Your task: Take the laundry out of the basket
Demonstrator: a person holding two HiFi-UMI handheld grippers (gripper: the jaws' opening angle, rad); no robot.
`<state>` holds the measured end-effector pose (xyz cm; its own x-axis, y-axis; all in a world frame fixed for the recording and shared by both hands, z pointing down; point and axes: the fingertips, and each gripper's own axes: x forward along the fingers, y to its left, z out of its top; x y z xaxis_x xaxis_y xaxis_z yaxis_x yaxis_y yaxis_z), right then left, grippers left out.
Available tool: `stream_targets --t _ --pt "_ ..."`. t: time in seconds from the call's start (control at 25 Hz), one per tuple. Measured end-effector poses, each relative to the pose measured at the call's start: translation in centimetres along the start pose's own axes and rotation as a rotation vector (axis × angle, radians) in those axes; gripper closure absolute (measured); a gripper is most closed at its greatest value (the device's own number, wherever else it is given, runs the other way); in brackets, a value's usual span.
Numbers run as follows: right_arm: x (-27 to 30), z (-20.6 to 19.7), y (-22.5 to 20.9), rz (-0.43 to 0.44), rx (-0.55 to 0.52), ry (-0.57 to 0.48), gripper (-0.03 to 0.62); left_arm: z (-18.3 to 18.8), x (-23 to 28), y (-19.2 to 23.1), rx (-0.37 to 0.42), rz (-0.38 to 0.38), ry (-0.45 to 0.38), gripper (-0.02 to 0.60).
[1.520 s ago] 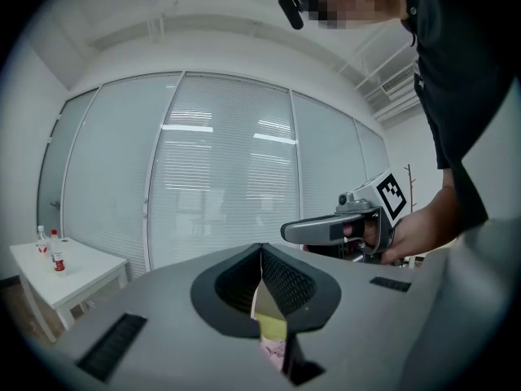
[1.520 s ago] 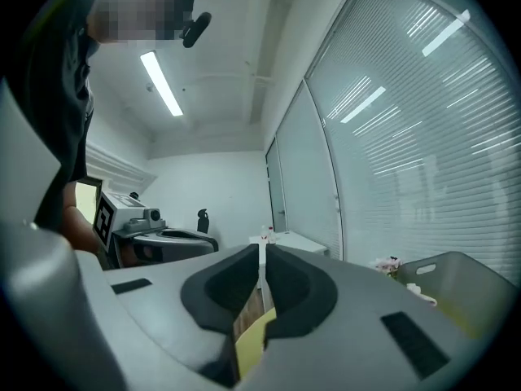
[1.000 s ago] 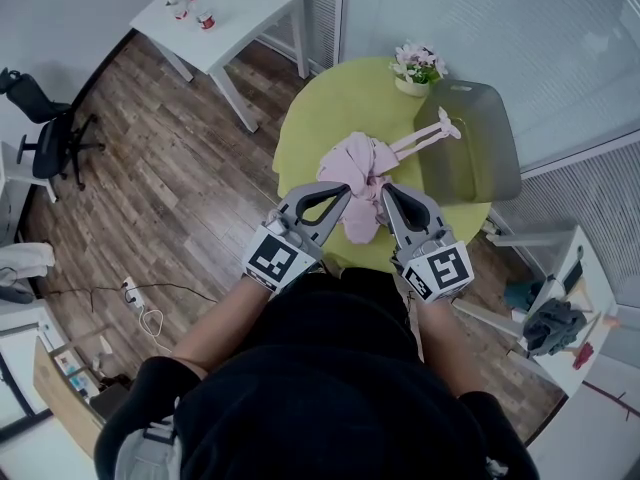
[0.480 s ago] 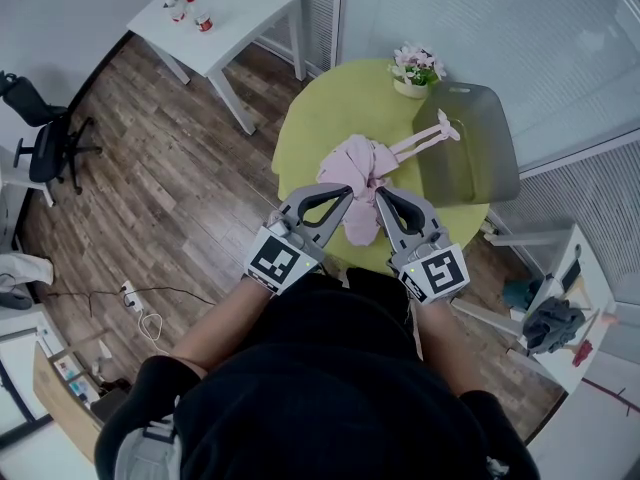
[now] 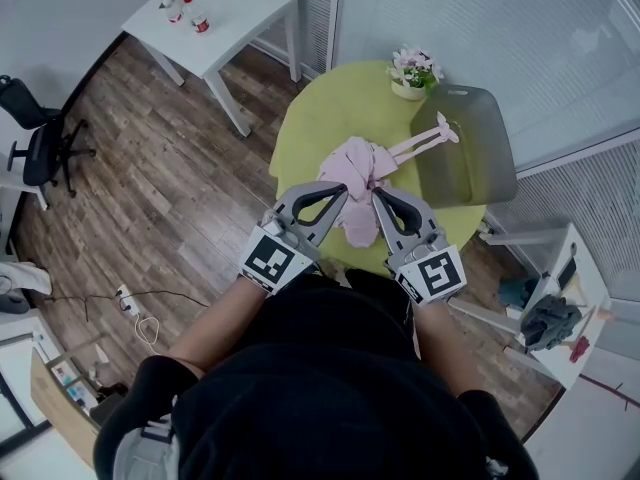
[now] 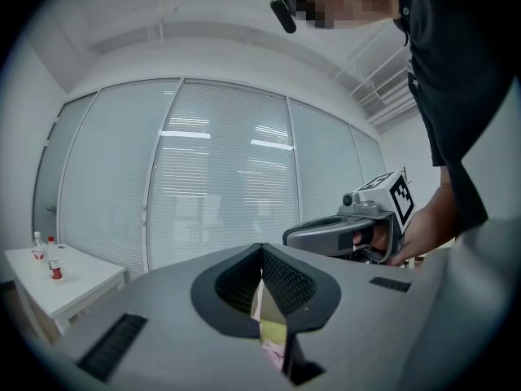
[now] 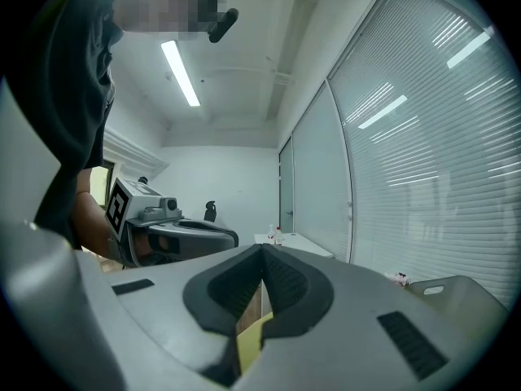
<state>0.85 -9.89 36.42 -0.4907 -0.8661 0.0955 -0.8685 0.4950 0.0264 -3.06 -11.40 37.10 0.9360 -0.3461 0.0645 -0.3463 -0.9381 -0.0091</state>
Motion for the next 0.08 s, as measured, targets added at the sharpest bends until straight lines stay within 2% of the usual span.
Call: stream_targets --t 0.08 --pt "0.0 -0.02 -0.16 -0.003 0.0 -0.001 0.571 -0.07 0.12 0.1 -0.016 0.003 -0.015 0.571"
